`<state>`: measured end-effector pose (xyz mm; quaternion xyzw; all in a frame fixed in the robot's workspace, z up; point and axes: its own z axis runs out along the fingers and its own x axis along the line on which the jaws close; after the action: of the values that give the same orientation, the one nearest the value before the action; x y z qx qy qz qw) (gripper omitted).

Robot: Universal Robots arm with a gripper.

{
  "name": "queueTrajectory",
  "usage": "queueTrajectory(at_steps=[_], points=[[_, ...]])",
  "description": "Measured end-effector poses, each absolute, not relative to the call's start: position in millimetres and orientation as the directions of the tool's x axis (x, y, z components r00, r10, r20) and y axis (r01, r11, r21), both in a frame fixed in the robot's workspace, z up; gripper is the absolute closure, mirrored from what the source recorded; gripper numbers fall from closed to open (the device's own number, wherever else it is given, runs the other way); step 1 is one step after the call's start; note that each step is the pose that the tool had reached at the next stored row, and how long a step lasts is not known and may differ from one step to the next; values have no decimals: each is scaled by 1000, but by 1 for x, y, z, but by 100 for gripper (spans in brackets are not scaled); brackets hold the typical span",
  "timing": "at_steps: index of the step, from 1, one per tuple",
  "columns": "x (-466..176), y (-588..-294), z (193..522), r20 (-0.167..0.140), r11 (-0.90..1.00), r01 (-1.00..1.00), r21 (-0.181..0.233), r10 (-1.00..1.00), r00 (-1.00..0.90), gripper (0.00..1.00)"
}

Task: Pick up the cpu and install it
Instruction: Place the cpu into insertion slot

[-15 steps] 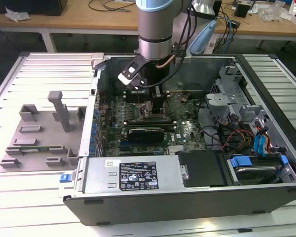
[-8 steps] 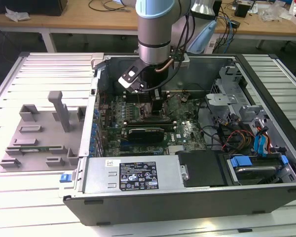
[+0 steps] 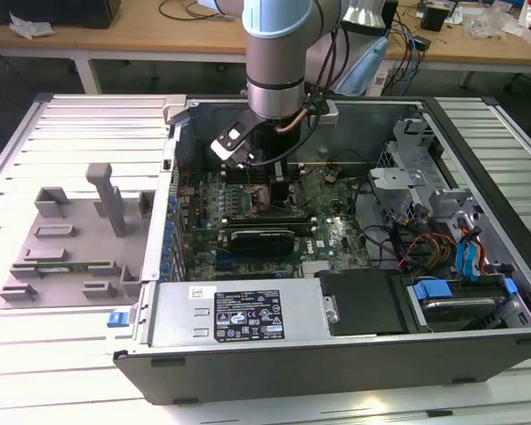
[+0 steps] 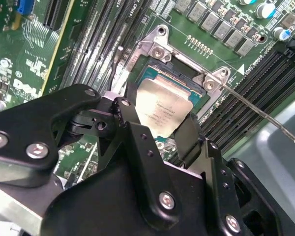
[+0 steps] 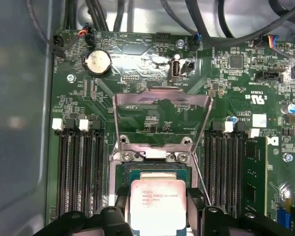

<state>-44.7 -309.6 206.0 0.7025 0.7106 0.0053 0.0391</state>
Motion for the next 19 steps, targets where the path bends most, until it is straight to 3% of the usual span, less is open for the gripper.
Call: queueTrajectory(at_steps=[5,8,19], points=[[-45,-310,203,-46,7,998,63,999,-4,45],[-45,-309,200,-28,5,998,63,1000,-4,45],[-45,-310,197,-28,6,998,63,1000,-4,45]])
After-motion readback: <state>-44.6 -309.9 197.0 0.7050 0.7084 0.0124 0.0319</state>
